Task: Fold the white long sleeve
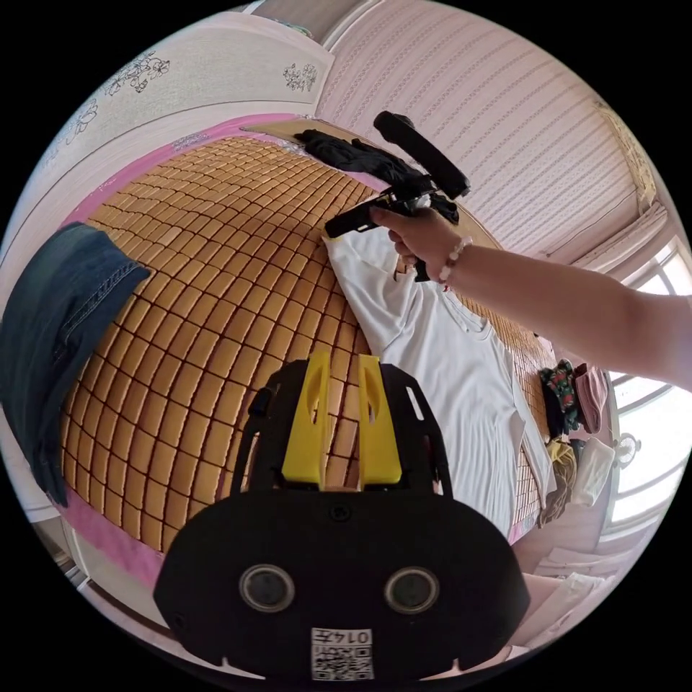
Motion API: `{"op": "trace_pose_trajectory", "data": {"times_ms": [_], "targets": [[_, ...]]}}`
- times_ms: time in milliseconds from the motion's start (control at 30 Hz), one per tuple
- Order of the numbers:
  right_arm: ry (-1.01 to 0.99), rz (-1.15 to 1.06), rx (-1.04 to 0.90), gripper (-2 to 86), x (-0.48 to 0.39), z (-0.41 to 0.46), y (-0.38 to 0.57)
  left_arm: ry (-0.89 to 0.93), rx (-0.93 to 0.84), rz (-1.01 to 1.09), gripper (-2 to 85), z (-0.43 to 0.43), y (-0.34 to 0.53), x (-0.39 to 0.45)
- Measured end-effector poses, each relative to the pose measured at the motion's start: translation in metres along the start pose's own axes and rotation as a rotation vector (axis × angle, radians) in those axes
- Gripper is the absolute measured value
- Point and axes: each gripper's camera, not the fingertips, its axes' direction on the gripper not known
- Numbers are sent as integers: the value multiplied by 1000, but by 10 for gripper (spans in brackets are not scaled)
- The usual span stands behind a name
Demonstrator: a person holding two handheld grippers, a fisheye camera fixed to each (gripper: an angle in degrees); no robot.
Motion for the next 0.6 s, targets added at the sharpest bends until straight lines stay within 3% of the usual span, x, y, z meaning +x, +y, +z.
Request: {"op": "trace_pose_trajectory", "data": {"times_ms": [33,100,200,467,600], "targets": [[-86,-38,18,4,0,-6,-2,-12,4,-3,65,-8,7,-7],[-568,-313,104,1,-4,-42,-7,-32,18,-4,65,-24,17,-16],[-903,-548,119,0,-8,-77,-8,-89,53,-6,66,-57,36,-30],[-810,-342,-4,0,15,-40,-49,-316,-4,-12,81,-78,62,-66],[-560,-293,-129,1,9,-20,-63,-346,28,-17,81,-70,43,-84]]}}
